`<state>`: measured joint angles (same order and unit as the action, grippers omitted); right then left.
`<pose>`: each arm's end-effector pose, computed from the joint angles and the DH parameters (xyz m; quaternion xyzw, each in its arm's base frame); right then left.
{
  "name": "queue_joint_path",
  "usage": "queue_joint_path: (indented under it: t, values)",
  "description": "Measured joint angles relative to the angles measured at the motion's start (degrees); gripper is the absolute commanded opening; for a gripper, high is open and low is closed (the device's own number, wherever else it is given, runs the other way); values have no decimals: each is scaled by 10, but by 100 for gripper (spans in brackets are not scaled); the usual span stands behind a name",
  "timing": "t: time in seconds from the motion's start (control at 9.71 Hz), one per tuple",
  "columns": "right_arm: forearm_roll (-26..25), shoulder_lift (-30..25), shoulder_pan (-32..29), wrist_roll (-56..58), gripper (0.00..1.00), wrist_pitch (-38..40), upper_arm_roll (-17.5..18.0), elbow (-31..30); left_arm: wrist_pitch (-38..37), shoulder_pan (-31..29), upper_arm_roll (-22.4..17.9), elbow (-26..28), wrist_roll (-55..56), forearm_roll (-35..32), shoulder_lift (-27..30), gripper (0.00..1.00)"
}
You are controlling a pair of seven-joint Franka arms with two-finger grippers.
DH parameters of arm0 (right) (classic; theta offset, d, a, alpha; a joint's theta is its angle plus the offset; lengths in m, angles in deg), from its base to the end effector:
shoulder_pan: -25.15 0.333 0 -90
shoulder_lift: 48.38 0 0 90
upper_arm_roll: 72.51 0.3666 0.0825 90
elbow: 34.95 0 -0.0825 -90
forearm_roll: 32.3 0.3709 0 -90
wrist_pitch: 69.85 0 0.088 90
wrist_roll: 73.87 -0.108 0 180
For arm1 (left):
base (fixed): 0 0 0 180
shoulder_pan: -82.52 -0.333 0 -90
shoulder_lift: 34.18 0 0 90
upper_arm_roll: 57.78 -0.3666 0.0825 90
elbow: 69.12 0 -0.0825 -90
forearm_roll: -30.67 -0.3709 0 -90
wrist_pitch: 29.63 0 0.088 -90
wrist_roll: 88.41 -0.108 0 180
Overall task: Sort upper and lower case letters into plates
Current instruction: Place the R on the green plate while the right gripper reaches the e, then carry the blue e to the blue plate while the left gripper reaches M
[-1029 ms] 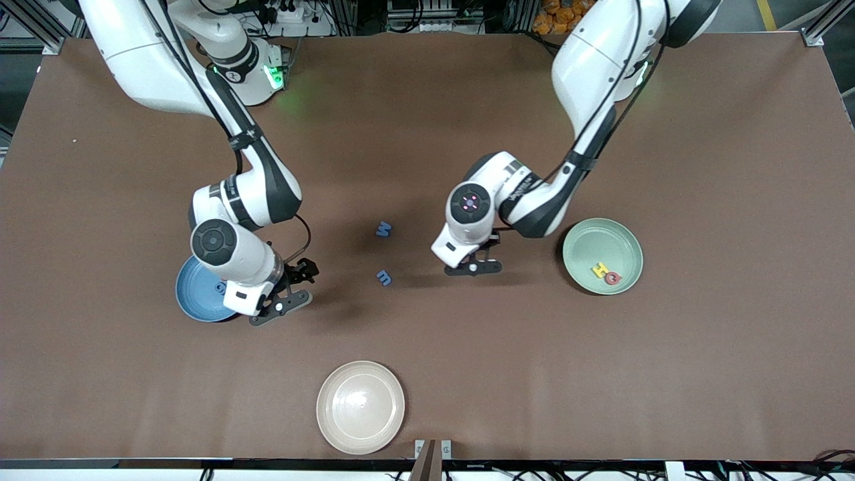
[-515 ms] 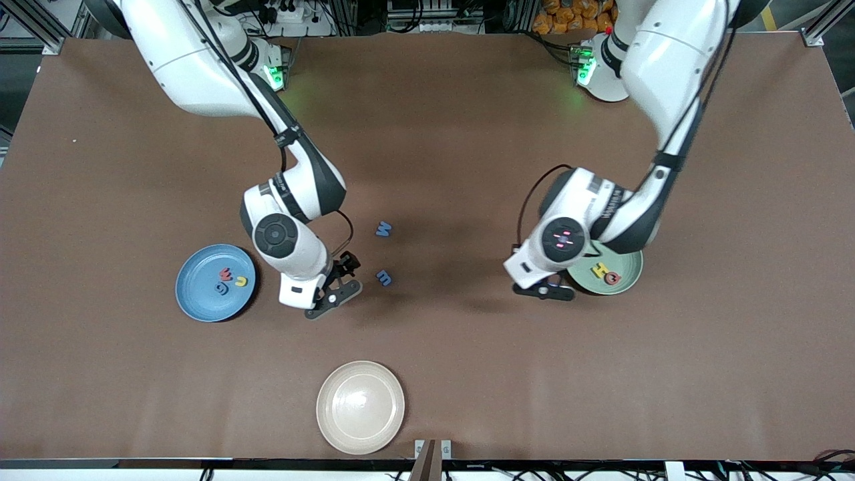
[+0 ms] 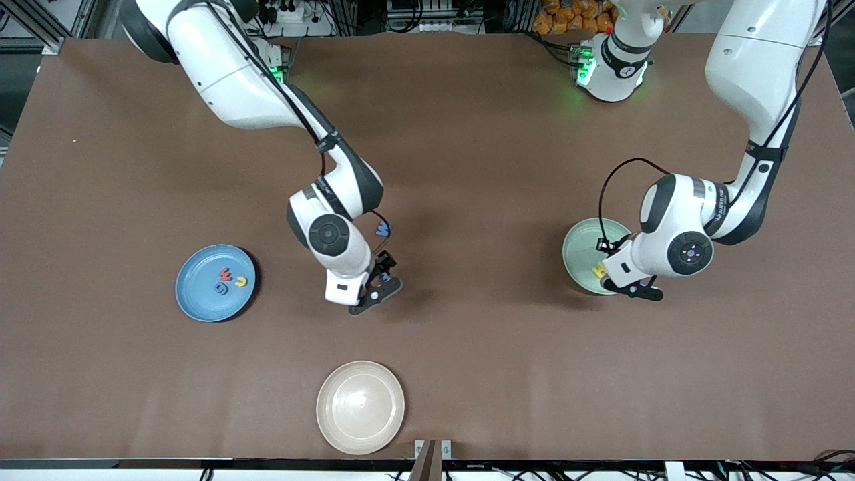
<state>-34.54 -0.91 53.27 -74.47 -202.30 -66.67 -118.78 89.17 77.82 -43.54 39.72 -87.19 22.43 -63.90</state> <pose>0.6315 0.4037 0.2332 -0.9587 -0.2832 -0.0049 0.0253 0.6027 -0.0828 0.2637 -0.9807 0.1104 0.1614 0.0088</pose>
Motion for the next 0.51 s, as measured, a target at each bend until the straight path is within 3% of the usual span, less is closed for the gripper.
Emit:
queue_joint_path:
  t: [0.51]
  values:
    - [-7,17,26,-15,100,-8,-10,5,15,-2,17,10,5,0,5,100]
